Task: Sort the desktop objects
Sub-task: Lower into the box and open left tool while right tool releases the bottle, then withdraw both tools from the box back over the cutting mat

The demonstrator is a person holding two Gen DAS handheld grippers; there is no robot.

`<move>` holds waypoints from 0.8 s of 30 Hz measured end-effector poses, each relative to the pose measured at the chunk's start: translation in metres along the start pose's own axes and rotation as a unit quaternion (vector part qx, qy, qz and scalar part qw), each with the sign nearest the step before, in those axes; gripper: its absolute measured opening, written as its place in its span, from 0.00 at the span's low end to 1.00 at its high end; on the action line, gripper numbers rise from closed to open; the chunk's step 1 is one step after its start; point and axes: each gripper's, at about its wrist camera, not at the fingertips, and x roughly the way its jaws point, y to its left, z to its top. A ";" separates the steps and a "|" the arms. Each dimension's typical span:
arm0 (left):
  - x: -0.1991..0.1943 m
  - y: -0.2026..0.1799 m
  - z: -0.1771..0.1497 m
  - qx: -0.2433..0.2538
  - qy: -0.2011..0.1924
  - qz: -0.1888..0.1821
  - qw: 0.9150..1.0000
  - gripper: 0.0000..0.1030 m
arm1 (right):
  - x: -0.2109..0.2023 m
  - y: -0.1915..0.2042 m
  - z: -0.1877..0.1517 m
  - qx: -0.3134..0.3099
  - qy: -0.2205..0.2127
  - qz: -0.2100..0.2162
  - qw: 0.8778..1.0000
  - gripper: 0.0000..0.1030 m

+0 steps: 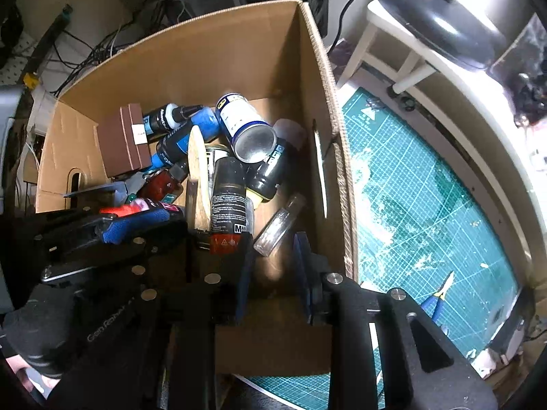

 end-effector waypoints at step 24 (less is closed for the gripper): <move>-0.064 -0.025 -0.041 0.085 -0.112 0.003 0.990 0.90 | -0.119 -0.062 -0.158 0.162 -0.272 0.024 0.948 0.78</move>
